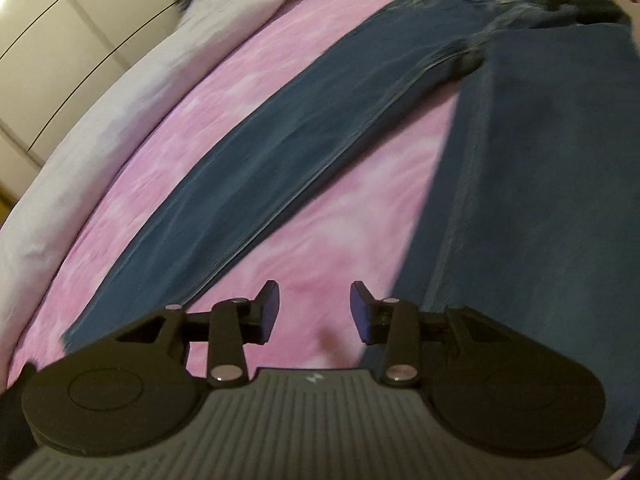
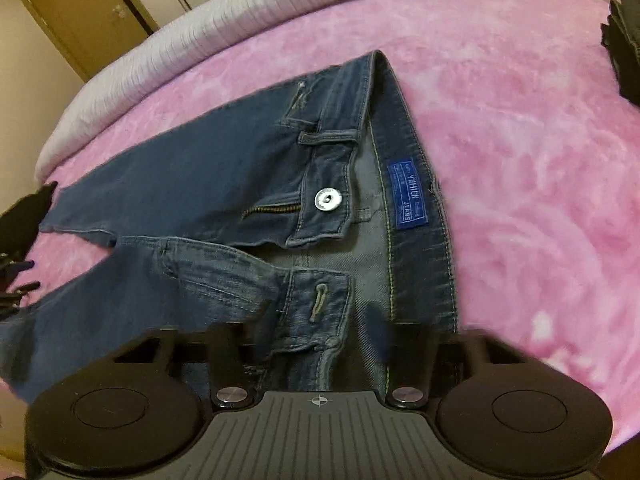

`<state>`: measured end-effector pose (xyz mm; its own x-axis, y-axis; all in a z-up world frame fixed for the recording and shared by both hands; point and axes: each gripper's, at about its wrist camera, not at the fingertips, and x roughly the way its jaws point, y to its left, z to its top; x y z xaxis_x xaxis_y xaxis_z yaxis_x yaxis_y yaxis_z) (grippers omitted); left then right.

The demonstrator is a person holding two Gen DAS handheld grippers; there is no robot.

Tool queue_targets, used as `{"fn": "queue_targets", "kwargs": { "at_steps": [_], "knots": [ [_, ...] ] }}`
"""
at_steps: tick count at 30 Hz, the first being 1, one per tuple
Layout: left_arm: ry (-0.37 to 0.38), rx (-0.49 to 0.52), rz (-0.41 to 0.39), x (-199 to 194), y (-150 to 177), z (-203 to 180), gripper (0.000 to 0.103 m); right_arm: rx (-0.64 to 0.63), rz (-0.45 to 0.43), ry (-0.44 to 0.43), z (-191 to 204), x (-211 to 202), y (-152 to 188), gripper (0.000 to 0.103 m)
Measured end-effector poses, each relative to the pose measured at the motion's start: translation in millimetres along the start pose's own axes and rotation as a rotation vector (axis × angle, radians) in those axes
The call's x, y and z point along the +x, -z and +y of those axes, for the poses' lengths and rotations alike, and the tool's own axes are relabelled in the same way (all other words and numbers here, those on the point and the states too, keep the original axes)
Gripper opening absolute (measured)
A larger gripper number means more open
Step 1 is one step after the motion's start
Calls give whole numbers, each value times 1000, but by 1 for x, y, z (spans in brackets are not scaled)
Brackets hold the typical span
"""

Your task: Fold clothes

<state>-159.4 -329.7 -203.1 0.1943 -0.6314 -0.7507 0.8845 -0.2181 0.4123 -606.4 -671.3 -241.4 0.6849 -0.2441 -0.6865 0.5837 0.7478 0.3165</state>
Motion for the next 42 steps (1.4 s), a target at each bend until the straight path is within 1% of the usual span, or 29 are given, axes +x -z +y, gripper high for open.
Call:
{"fn": "queue_targets", "kwargs": {
  "at_steps": [1,2,3,5,6,7,11,13,15,16,17,20,21,23,25,28,30,31,34,35,36,37,38,39,40,42],
  "knots": [
    [3,12,-9,2,-5,-4,35,-5,-13,-7,1,-4,0,22],
    [6,25,-19,3,-11,-8,35,-11,-25,-14,2,-7,-1,6],
    [4,31,-30,5,-16,-10,35,-16,-38,-22,2,-11,-1,2],
    [-3,37,-54,7,-23,-15,35,-29,-75,-35,4,-19,-5,1],
    [-6,33,-61,9,-27,-16,35,-41,-124,-38,4,-25,-13,1],
    [-3,22,-64,11,-31,-18,35,-52,-155,-36,4,-26,-18,1],
    [20,7,-79,18,-45,-32,35,-90,-121,2,0,5,-21,2],
    [49,-15,-90,21,-51,-41,35,-108,-100,25,-3,22,-20,2],
    [89,-37,-98,25,-56,-51,37,-93,-40,53,-17,42,-8,2],
    [104,-30,-95,28,-58,-57,37,-76,-10,57,-24,51,-2,2],
    [116,-18,-90,31,-58,-64,39,-54,1,47,-30,54,3,2],
    [133,0,-87,37,-58,-80,39,0,-30,1,-41,46,2,3],
    [132,2,-90,39,-57,-83,39,15,-43,-16,-43,42,0,4],
    [140,-20,-91,40,-56,-82,42,38,-65,-50,-47,37,-4,12],
    [153,-53,-88,41,-55,-78,44,18,-55,-83,-45,42,-10,31],
    [160,-68,-89,40,-53,-76,44,-5,-41,-123,-43,49,-16,44],
    [157,-66,-95,40,-51,-77,44,-20,-26,-135,-42,55,-17,49],
    [155,-66,-99,40,-51,-78,44,-39,-10,-137,-43,62,-17,50],
    [153,-74,-103,39,-50,-78,46,-111,4,-152,-43,79,-16,50],
    [153,-78,-104,39,-50,-77,46,-114,0,-157,-43,82,-16,51],
    [151,-79,-105,38,-49,-77,46,-100,1,-155,-42,83,-17,49],
    [145,-75,-108,37,-49,-78,46,-85,3,-154,-42,85,-19,37],
    [138,-68,-111,35,-49,-79,46,-77,0,-151,-42,85,-21,34],
    [129,-57,-119,33,-49,-81,46,-82,-16,-143,-42,82,-25,25],
    [119,-44,-129,31,-49,-84,45,-87,-31,-136,-41,80,-29,19],
    [117,-39,-157,29,-51,-87,45,-98,-62,-121,-40,75,-36,17]
  ]
}}
